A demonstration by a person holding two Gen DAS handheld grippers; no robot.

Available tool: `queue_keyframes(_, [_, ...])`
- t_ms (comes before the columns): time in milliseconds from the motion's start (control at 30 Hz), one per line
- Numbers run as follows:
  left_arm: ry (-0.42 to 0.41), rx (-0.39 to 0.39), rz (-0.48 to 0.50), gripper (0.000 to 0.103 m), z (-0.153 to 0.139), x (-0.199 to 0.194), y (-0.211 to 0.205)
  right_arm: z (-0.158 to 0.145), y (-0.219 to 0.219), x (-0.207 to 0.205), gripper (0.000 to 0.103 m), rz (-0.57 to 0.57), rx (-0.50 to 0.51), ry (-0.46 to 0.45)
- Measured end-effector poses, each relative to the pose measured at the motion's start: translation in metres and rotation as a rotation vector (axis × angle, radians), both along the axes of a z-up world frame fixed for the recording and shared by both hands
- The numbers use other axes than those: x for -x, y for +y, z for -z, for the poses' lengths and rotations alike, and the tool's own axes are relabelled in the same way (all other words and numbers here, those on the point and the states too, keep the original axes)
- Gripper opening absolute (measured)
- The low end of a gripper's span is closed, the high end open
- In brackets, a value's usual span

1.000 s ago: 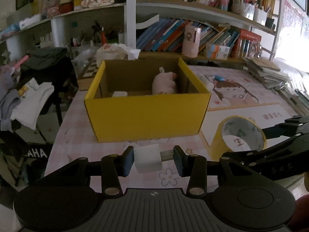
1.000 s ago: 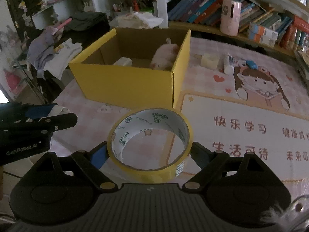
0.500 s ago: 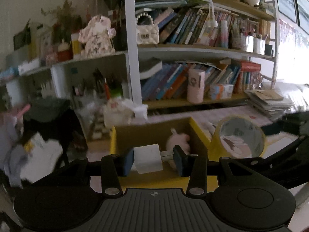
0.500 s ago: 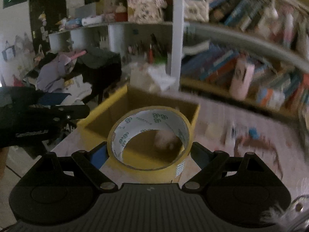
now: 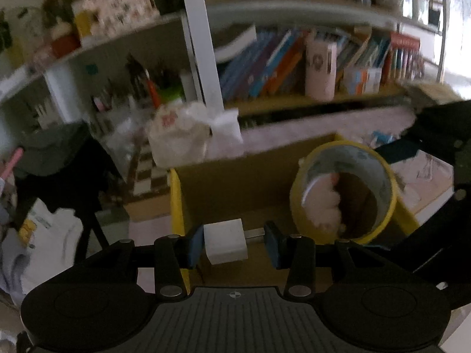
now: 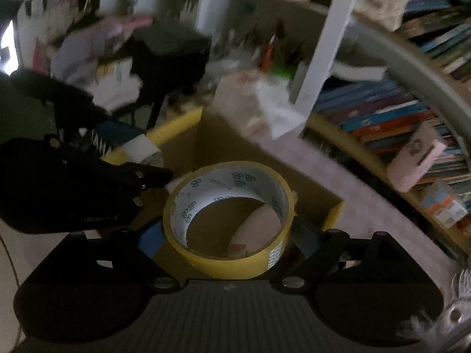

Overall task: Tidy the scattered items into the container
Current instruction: 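Lower and release the cube into the box with the left gripper while the right gripper releases the tape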

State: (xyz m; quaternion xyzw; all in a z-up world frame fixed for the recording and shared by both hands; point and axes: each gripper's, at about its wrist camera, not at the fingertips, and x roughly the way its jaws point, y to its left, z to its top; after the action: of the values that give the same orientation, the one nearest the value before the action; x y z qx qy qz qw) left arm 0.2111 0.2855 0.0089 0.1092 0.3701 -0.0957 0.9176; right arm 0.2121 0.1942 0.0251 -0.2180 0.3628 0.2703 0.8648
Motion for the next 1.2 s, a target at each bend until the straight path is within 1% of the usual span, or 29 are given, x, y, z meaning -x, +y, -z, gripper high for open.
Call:
queue_keyframes(133, [0.089, -0.050, -0.001, 0.042, 0.021, -0.018, -0.002, 0.027, 0.015, -0.022, 0.090, -0.049, 0.078, 0.081])
queue_keyframes(200, [0.122, -0.060, -0.012, 0.042, 0.029, -0.025, -0.002, 0.038, 0.020, -0.032, 0.090, -0.054, 0.088, 0.123])
queue_keyframes(267, [0.139, -0.070, -0.029, 0.042, 0.034, -0.032, -0.002, 0.046, 0.021, -0.042, 0.090, -0.046, 0.060, 0.177])
queue_keyframes(300, [0.148, -0.073, -0.031, 0.042, 0.036, -0.035, -0.001, 0.050, 0.021, -0.047, 0.090, -0.039, 0.059, 0.194])
queue_keyframes(400, [0.169, -0.084, -0.015, 0.043, 0.041, -0.041, -0.004, 0.058, 0.026, -0.052, 0.091, -0.042, 0.093, 0.201])
queue_keyframes(500, [0.150, -0.088, -0.018, 0.050, 0.037, -0.044, -0.004, 0.057, 0.024, -0.055, 0.091, -0.036, 0.071, 0.210])
queue_keyframes(567, [0.143, -0.051, -0.024, 0.059, 0.033, -0.044, -0.001, 0.053, 0.020, -0.054, 0.094, -0.034, 0.045, 0.214])
queue_keyframes(600, [0.140, -0.029, -0.026, 0.061, 0.030, -0.044, 0.000, 0.050, 0.018, -0.053, 0.094, -0.033, 0.035, 0.212])
queue_keyframes(633, [0.132, -0.017, -0.034, 0.069, 0.027, -0.043, 0.002, 0.045, 0.015, -0.051, 0.095, -0.028, 0.030, 0.202])
queue_keyframes(667, [0.118, -0.008, -0.045, 0.073, 0.023, -0.041, 0.003, 0.040, 0.013, -0.048, 0.096, -0.024, 0.023, 0.191])
queue_keyframes(700, [0.103, 0.010, -0.048, 0.075, 0.018, -0.038, 0.004, 0.034, 0.010, -0.045, 0.097, -0.020, 0.010, 0.179])
queue_keyframes(767, [0.068, 0.032, -0.055, 0.085, 0.008, -0.031, 0.006, 0.022, 0.003, -0.037, 0.098, -0.012, -0.021, 0.158])
queue_keyframes(833, [0.023, 0.047, -0.063, 0.091, -0.004, -0.019, 0.006, 0.009, -0.007, -0.026, 0.100, 0.000, -0.058, 0.133])
queue_keyframes(967, [-0.057, 0.086, -0.069, 0.092, -0.027, 0.008, 0.005, -0.014, -0.022, 0.001, 0.101, 0.023, -0.110, 0.067])
queue_keyframes(1067, [-0.115, 0.080, -0.089, 0.094, -0.042, 0.035, 0.001, -0.029, -0.035, 0.025, 0.101, 0.056, -0.130, 0.004])
queue_keyframes(1133, [-0.151, 0.085, -0.110, 0.096, -0.050, 0.054, 0.000, -0.037, -0.046, 0.041, 0.101, 0.084, -0.160, -0.020])
queue_keyframes(1200, [-0.169, 0.094, -0.122, 0.097, -0.054, 0.072, -0.002, -0.041, -0.059, 0.056, 0.101, 0.112, -0.189, -0.030])
